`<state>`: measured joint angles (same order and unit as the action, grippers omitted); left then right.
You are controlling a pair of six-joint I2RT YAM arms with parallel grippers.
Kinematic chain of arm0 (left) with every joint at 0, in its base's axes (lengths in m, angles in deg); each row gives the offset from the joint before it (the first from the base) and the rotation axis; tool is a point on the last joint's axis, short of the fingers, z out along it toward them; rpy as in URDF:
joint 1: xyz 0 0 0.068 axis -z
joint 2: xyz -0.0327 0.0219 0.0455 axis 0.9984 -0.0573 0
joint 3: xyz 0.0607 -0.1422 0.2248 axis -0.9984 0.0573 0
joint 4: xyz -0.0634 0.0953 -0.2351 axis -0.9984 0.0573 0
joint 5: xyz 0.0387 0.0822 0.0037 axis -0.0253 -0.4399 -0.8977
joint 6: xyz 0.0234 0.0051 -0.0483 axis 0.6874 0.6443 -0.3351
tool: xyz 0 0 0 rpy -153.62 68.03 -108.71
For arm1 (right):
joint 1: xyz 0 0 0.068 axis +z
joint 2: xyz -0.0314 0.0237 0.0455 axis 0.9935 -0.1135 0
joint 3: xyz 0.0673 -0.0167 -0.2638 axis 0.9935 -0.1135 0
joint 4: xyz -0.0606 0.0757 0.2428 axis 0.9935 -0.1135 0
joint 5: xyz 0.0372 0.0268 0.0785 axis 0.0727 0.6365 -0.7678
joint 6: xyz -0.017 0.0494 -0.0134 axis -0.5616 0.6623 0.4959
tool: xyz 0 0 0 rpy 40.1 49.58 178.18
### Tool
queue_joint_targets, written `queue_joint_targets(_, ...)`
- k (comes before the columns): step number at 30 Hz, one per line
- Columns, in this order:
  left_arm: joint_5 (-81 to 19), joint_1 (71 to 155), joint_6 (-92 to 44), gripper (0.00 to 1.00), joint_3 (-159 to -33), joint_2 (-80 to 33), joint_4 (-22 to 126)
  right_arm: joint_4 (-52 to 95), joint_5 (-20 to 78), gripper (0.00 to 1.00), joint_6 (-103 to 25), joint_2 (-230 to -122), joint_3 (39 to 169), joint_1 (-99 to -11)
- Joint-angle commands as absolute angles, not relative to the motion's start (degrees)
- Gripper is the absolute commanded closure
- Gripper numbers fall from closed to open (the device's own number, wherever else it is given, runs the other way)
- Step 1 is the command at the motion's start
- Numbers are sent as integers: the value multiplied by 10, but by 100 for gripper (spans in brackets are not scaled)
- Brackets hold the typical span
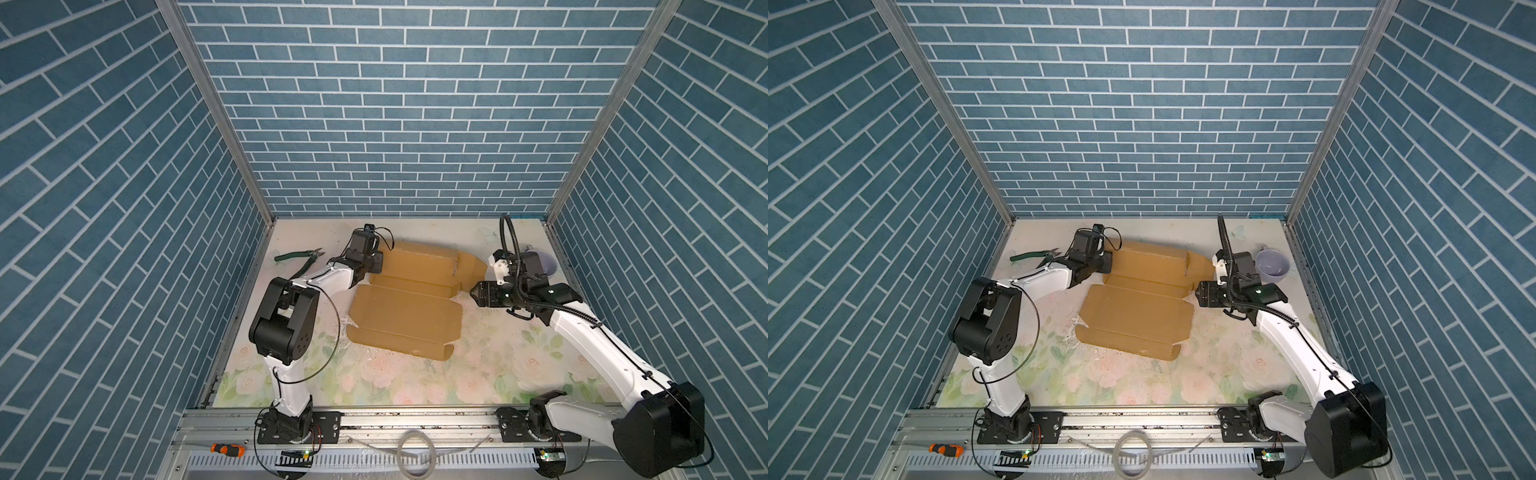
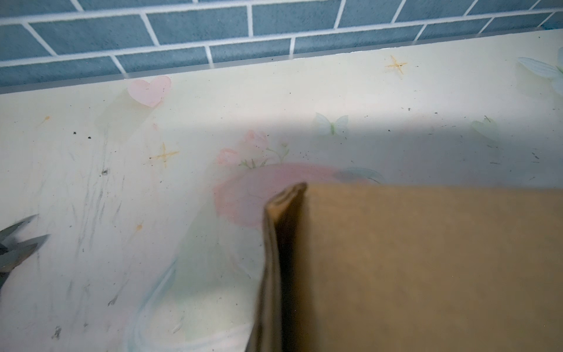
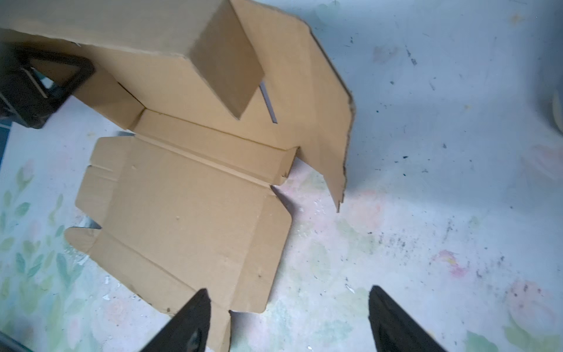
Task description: Fold the paper box
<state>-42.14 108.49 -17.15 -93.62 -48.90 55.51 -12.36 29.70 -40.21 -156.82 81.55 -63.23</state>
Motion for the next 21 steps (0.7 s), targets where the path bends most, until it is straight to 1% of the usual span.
queue_joint_targets(1, -410, 1091, -170, 100, -915, -503, 625, -142, 317, 13, -460, -1610, 841, -633)
queue_joint_targets(4, -409, 1091, -170, 100, -914, -504, 624, -104, 304, 12, -473, -1655, 858, -633)
queue_joint_targets(6, -410, 1091, -170, 100, -914, -504, 621, -79, 318, 12, -480, -1681, 867, -633)
queue_joint_targets(8, -411, 1091, -171, 100, -914, -504, 621, -60, 337, 13, -487, -1705, 882, -633)
queue_joint_targets(11, -408, 1091, -174, 100, -915, -507, 617, -26, 339, 15, -497, -1725, 892, -633)
queue_joint_targets(18, -403, 1092, -177, 100, -918, -513, 610, -10, 193, 17, -537, -1753, 894, -632)
queue_joint_targets(21, -400, 1091, -180, 100, -919, -514, 610, -13, 165, 19, -535, -1754, 899, -628)
